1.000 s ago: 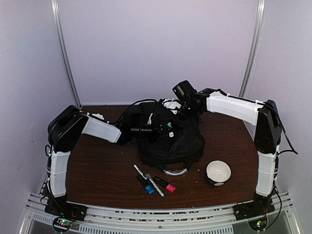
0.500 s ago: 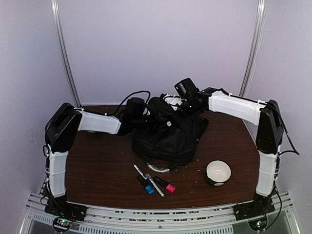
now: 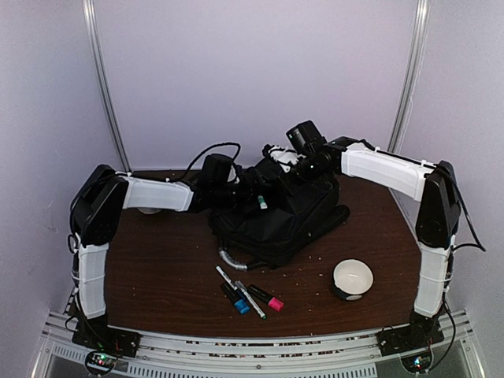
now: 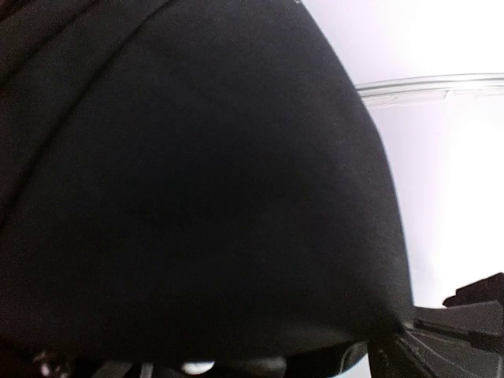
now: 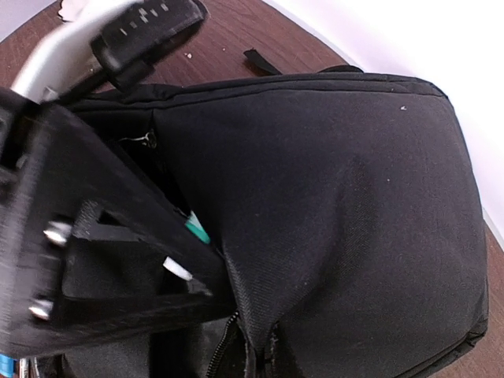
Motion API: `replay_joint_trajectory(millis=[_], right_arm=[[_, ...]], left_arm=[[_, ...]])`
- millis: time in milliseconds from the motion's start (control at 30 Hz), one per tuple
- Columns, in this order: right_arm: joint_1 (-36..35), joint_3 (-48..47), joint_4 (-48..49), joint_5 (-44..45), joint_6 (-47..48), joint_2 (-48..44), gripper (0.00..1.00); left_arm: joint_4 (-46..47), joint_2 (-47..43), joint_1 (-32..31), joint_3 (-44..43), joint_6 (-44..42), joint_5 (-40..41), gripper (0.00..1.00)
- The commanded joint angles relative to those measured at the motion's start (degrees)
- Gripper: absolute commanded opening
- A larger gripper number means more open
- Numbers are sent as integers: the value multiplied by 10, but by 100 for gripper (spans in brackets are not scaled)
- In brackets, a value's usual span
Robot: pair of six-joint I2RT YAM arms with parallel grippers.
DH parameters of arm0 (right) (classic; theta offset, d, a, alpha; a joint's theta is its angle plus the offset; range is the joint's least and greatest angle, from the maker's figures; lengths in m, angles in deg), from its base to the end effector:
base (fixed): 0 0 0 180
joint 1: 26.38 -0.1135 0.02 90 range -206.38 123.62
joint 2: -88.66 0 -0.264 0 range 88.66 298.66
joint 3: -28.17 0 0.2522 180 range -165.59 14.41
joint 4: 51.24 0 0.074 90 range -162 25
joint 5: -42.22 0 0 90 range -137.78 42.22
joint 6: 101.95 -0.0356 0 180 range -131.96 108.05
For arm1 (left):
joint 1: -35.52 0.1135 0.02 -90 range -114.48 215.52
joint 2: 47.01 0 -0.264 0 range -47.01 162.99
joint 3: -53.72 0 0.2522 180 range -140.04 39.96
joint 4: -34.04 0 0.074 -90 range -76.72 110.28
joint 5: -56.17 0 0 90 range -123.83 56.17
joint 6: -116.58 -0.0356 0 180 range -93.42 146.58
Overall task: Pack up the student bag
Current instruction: Place the pen in the lower front pocket of the bag.
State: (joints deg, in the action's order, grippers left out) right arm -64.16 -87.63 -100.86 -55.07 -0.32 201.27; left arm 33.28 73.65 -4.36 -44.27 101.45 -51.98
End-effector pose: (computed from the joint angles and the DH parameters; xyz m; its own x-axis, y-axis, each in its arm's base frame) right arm 0.3518 0.2784 0.2920 -0.4245 -0.5820 -0.6936 -0.7783 0.6259 -0.0489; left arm 0.3661 -0.3203 0.2005 -0.8795 -0.4605 -0.1199 -0.0783 0.3886 -0.9181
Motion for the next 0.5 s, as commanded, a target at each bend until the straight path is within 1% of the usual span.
replay_joint_trajectory(millis=[0, 133, 267, 333, 400, 433, 467], right_arm=[[2, -17, 8, -53, -2, -40, 0], [13, -14, 8, -59, -4, -26, 0], [15, -15, 5, -69, -9, -13, 0], [16, -15, 4, -70, -9, -13, 0], [18, -14, 3, -71, -7, -13, 0], [19, -13, 4, -72, -7, -14, 0], [20, -12, 4, -76, -6, -14, 0]], left_arm=[[53, -89, 18, 14, -74, 14, 98], [-24, -127, 8, 5, -142, 6, 98], [-57, -135, 7, 2, -170, -8, 98], [-75, -150, 5, 10, -200, -3, 98], [-110, -179, 3, 26, -266, 28, 98], [-142, -196, 2, 33, -305, 60, 98], [-178, -217, -3, 41, -354, 112, 98]])
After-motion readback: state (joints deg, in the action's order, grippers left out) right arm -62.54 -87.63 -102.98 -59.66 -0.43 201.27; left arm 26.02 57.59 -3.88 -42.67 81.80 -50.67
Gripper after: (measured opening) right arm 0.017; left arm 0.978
